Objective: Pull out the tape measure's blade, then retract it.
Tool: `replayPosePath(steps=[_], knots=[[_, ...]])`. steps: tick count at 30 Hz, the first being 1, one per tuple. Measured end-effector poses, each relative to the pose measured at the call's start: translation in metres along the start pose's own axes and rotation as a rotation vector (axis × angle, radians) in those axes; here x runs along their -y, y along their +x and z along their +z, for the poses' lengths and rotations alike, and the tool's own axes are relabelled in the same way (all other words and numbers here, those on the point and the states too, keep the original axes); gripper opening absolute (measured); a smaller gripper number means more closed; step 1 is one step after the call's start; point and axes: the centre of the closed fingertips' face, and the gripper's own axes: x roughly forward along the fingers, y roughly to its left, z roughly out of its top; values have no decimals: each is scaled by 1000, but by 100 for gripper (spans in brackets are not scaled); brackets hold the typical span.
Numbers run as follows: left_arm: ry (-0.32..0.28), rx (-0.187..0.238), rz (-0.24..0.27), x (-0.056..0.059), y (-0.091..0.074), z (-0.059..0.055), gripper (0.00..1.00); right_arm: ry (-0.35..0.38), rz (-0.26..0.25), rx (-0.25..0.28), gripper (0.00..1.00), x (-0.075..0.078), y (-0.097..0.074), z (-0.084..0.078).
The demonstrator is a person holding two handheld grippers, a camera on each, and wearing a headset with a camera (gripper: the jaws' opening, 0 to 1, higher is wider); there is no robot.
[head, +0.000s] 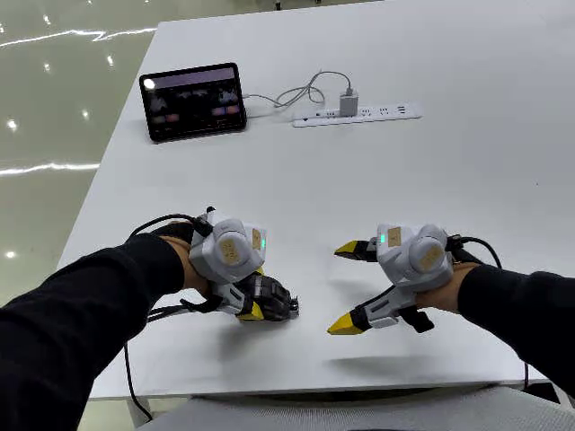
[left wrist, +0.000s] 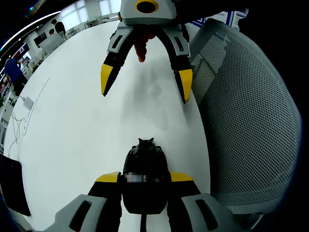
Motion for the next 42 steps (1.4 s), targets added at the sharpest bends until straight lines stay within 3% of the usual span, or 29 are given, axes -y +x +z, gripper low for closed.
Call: replayPosePath(steps=[7,15,20,26,28,32,36,38,40,42], knots=[[-14,-23,-4,1,0,-1,32,-18,19,-17,60,0,25,4],[-33,5,-1,1,0,-1,32,-3,39,-67,44,-6,47,-3],[-45,16,-8,0,0,-1,32,-42,55,-75,30,-14,54,-2],[-42,15,-14,1,0,-1,32,-46,35,-79,15,-5,58,-3],[-45,17,-13,1,1,-1,32,-16,52,-73,16,-4,58,-2],[-44,16,-12,1,1,-1,32,-41,83,-94,13,-12,61,-7],[-45,18,-11,1,1,-1,32,-57,67,-96,11,-10,62,-7],[-41,17,-7,1,1,-1,32,4,74,-112,9,-10,60,-8],[-49,22,3,1,1,-1,32,-60,77,-117,8,-11,59,-8],[-51,28,7,1,1,-1,32,-46,79,-117,8,-10,59,-9]])
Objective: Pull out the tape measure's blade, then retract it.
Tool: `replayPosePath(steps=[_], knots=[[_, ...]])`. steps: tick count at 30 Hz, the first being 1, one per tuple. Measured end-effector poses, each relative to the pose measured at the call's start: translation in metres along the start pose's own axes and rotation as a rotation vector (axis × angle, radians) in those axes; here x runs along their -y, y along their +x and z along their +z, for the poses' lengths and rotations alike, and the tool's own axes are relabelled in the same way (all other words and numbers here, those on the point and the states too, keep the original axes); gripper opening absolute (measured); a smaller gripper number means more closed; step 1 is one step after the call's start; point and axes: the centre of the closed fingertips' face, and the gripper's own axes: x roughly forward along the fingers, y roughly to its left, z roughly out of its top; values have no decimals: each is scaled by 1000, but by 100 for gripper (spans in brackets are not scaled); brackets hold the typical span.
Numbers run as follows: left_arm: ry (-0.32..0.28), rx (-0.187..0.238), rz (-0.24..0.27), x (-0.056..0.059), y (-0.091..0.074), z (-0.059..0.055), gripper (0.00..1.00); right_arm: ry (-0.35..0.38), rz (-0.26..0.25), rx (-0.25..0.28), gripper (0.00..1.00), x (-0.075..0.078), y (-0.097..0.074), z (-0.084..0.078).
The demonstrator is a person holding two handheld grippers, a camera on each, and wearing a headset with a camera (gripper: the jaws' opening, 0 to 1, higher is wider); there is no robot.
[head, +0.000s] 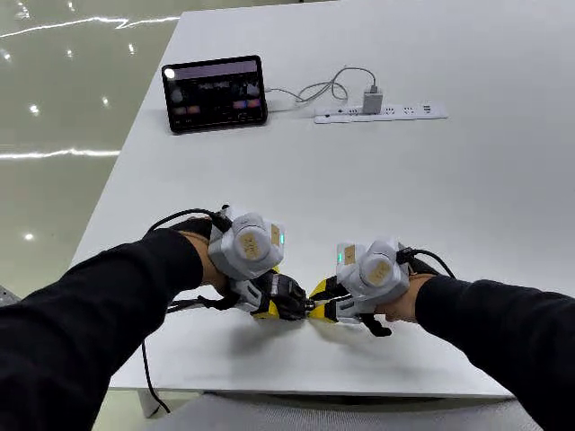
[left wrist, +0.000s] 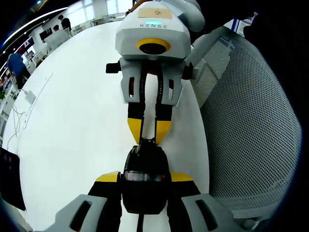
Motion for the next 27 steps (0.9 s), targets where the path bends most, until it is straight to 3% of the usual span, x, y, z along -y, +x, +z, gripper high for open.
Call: replayPosePath(steps=[6,14,17,19,22,25,27], knots=[[-15,14,4,0,-1,0,32,18,9,-9,8,1,-8,-6],[-14,14,1,0,0,1,32,-9,-2,-16,12,0,-4,-6],[-19,16,0,0,0,1,32,37,-14,34,20,2,-1,6],[-29,13,7,-1,0,0,32,11,4,22,11,0,4,6],[-31,18,3,-1,0,1,32,17,-7,19,12,2,4,2],[-36,26,5,-1,0,1,32,-23,-17,-17,12,1,7,-4],[-36,26,6,-1,0,1,32,6,-18,-8,11,2,5,-2]])
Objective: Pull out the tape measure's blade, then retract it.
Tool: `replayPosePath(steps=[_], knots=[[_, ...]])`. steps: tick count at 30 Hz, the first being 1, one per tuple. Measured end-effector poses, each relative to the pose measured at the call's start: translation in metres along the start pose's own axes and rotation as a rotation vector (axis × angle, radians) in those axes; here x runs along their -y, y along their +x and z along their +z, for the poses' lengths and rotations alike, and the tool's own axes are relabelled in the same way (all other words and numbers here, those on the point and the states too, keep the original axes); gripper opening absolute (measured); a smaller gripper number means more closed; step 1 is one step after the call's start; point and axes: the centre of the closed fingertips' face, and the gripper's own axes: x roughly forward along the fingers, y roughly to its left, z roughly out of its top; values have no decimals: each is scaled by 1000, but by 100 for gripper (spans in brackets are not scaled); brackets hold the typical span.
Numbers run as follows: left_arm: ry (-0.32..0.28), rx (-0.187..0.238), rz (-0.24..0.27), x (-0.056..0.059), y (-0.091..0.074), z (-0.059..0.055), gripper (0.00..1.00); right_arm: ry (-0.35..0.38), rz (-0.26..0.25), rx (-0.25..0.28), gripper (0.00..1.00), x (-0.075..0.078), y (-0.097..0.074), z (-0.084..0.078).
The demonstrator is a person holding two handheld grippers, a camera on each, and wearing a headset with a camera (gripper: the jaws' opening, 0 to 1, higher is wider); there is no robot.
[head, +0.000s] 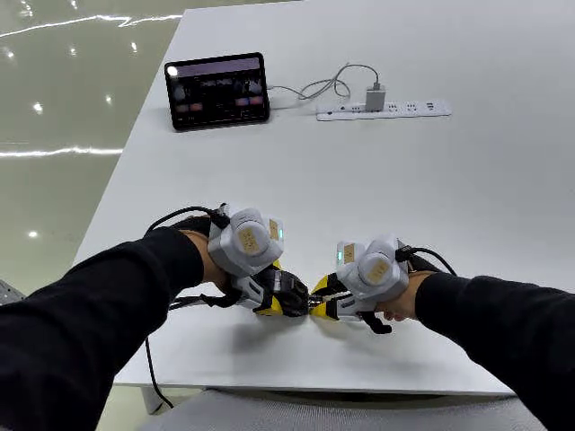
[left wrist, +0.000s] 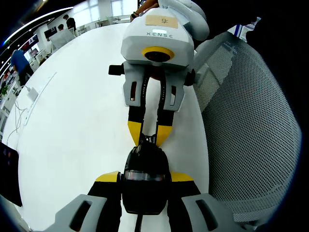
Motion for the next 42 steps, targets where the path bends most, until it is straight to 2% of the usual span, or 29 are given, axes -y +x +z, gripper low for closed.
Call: replayPosePath(steps=[5,10,13,28,42], knots=[[1,4,1,0,-1,0,32,19,5,-8,9,1,-2,-1],[0,7,4,0,-1,0,32,8,4,-8,9,-1,-4,-2],[-2,12,5,0,-1,0,32,43,2,-4,9,-1,-7,-3],[-29,40,15,-2,-1,1,32,29,-10,-15,10,1,-16,-13],[-23,44,18,-2,-1,2,32,32,-13,-22,10,1,-24,-20]])
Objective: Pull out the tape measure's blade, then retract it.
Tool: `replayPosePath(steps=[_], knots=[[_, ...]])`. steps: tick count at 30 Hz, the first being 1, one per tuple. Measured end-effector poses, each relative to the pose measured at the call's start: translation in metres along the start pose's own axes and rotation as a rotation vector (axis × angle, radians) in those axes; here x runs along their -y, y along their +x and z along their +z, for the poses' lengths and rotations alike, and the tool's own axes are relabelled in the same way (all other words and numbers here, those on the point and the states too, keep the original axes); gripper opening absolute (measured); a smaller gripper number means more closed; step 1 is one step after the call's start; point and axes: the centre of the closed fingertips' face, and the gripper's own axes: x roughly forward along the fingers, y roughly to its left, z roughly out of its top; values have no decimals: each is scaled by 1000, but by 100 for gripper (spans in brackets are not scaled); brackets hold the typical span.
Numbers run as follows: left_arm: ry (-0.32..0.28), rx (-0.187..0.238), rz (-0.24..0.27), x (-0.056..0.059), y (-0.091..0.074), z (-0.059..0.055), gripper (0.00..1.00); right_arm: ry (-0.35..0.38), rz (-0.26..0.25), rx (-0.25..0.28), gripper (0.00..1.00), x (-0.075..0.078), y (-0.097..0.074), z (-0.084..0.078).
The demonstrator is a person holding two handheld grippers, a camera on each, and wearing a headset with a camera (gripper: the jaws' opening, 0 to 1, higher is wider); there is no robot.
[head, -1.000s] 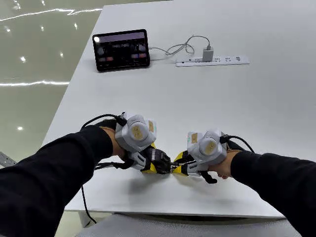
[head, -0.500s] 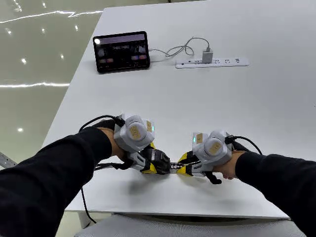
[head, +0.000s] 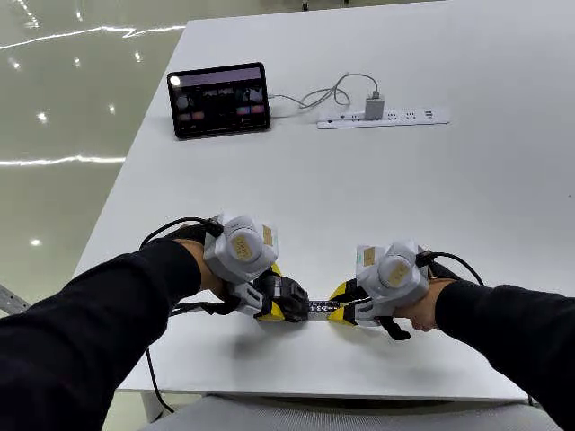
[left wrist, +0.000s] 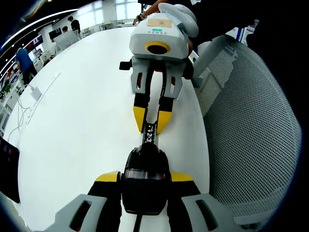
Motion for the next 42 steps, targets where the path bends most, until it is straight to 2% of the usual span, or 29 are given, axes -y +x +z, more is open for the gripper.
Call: replayPosePath(steps=[24,42], knots=[[-3,5,8,1,0,1,32,9,-8,-24,10,2,-12,-14],[-17,9,19,0,0,1,32,10,0,-32,10,3,-16,-17]])
